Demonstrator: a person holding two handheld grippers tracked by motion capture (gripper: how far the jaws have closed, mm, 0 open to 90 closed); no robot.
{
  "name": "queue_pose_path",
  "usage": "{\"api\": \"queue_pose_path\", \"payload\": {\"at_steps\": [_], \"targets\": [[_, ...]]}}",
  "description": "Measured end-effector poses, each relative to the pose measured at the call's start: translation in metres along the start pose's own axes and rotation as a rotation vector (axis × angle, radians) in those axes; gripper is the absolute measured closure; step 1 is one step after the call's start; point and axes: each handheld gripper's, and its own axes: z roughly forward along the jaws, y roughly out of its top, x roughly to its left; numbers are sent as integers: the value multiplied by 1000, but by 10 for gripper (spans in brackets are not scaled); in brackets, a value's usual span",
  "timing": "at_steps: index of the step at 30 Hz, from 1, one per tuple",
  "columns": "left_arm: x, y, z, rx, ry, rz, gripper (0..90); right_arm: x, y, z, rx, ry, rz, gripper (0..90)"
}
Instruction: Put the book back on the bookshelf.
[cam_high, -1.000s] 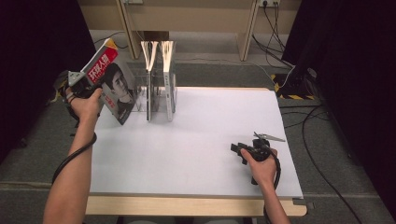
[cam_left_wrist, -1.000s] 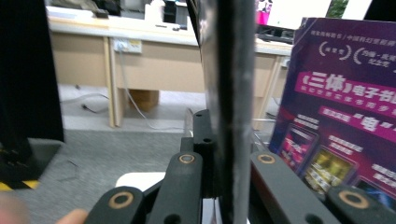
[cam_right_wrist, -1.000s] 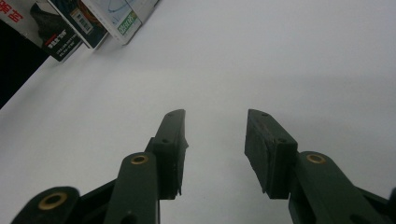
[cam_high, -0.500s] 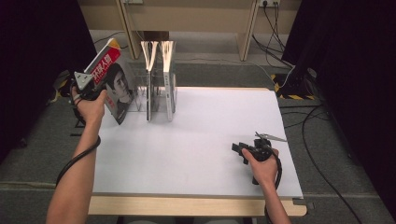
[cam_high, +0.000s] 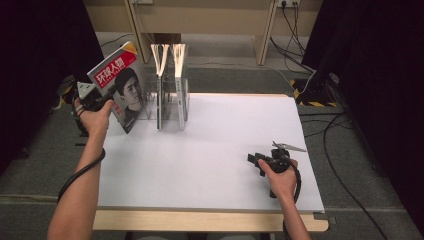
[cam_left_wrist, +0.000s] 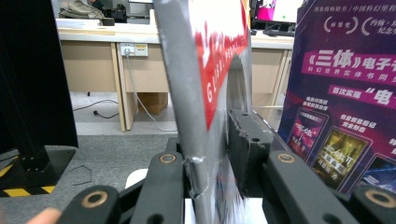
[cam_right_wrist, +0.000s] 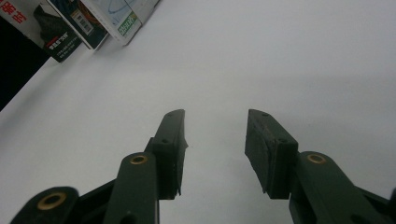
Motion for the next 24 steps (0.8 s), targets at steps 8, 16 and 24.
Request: {"api": "queue_pose_path", "payload": {"at_steps": [8,16,24], "targets": [[-8,-3,-5,-42,76,40,849,-1,-1,0,1,2,4,580],[-12,-3,-3,-36,98,101,815,-2,0,-1,-3,-1,3,580],[-4,-6,-4,-24,82,44,736,0,0,0,1,1,2,579]]}}
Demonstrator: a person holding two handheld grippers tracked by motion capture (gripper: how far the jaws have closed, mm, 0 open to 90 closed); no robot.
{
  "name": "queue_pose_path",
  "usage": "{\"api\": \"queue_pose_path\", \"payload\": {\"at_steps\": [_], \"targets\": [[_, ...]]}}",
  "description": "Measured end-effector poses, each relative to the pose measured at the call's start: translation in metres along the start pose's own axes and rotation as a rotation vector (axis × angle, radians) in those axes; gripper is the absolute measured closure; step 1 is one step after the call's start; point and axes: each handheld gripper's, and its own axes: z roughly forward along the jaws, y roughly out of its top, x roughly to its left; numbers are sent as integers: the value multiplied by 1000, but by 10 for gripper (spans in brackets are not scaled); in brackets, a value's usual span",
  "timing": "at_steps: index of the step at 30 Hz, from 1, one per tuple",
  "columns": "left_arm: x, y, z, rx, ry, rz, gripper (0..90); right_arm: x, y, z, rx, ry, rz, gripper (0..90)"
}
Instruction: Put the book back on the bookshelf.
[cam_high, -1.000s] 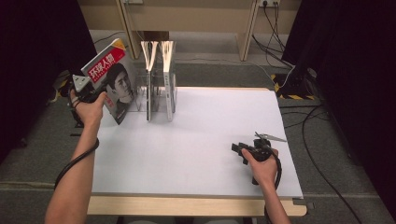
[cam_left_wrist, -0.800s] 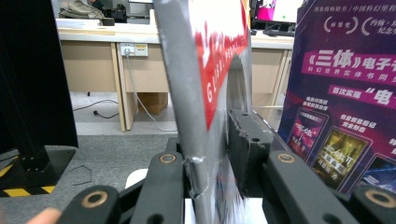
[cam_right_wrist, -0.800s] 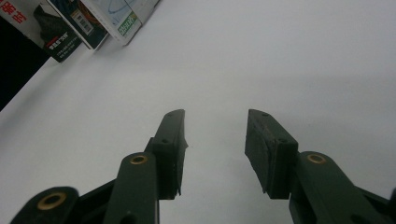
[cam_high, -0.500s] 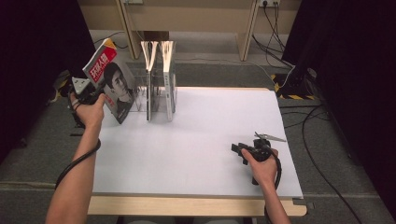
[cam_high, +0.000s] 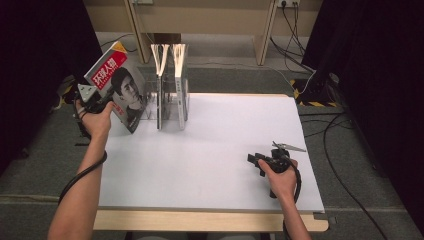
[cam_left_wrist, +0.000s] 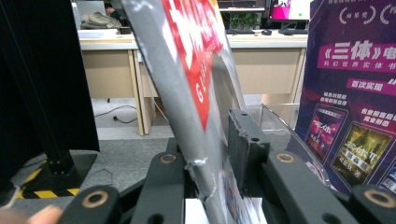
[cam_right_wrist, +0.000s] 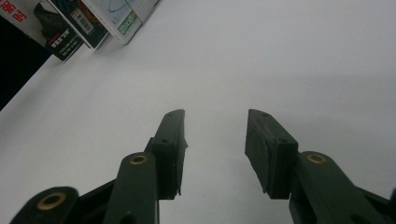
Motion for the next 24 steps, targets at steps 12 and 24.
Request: {"api": "queue_pose_path", "payload": {"at_steps": [12,24], "targets": [[4,-11,-5,25,-8,-90,587,0,0,-1,-2,0,-4,579],[7,-15,-10,51,-19,-129,523,1,0,-1,0,1,0,579]]}}
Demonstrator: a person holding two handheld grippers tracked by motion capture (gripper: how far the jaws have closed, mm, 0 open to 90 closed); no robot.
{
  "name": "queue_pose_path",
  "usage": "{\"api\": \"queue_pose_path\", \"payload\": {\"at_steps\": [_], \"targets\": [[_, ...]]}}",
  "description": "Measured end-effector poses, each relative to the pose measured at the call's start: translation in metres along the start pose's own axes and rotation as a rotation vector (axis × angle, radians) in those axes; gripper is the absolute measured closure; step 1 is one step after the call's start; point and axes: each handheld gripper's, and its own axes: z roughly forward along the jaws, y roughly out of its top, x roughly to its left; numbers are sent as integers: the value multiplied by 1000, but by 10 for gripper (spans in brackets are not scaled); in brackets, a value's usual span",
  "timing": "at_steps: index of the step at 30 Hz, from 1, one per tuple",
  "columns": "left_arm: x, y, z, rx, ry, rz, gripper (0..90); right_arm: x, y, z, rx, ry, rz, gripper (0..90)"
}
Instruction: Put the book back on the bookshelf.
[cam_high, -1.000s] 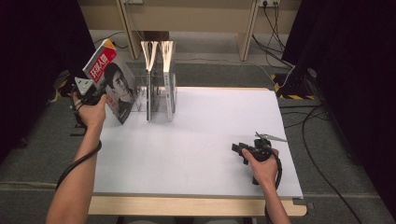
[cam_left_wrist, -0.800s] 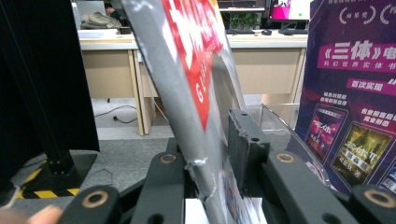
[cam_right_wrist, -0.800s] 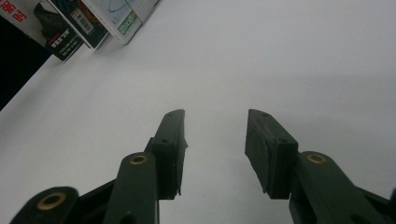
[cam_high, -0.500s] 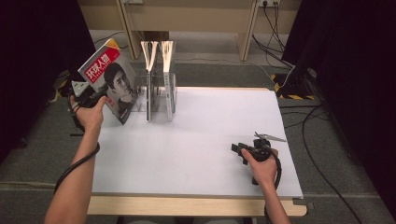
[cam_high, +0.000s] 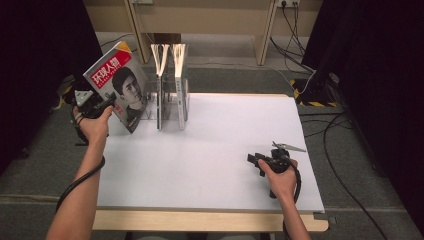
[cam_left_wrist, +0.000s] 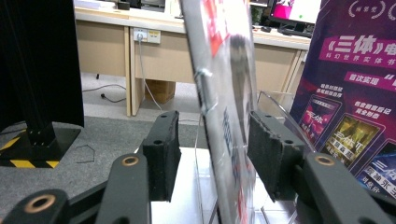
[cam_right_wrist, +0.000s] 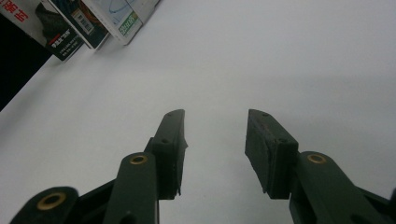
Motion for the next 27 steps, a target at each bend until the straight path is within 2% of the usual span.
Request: {"api": "queue_pose_path", "payload": {"at_steps": [19,27], "targets": [[0,-5,-12,23,-37,-42,461,0,0,0,0,-1,-1,578],[-2,-5,-17,31,-45,-36,449,1,0,-1,-1,-3,-1,578]]}}
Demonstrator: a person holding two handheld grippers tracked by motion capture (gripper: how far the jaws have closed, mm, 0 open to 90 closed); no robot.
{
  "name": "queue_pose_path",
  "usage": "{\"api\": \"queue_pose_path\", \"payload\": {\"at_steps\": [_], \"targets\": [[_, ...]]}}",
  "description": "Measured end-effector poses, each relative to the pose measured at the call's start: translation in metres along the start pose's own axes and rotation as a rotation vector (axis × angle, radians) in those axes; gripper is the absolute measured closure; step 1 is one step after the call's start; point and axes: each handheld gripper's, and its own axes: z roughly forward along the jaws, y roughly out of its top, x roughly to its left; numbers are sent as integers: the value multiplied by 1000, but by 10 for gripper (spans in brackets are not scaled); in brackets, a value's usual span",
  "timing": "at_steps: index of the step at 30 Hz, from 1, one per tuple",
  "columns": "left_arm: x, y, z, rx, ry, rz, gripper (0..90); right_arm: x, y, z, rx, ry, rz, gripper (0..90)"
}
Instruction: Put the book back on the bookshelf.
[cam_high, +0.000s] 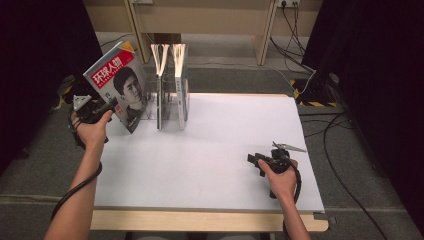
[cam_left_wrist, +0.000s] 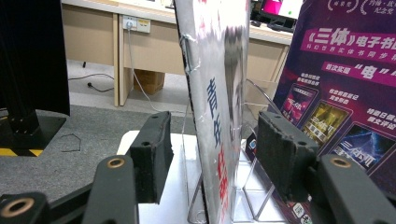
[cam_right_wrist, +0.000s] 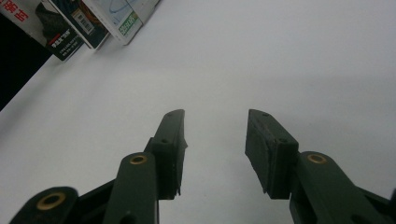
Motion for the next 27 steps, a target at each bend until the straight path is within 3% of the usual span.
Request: {"api": "queue_pose_path", "payload": {"at_steps": [13,27], "targets": [[-1,-9,-15,26,-5,10,434,2,1,0,-4,3,-3,578],[-6,-18,-28,57,-38,-2,420,4,2,-1,-11,2,-9,578]]}}
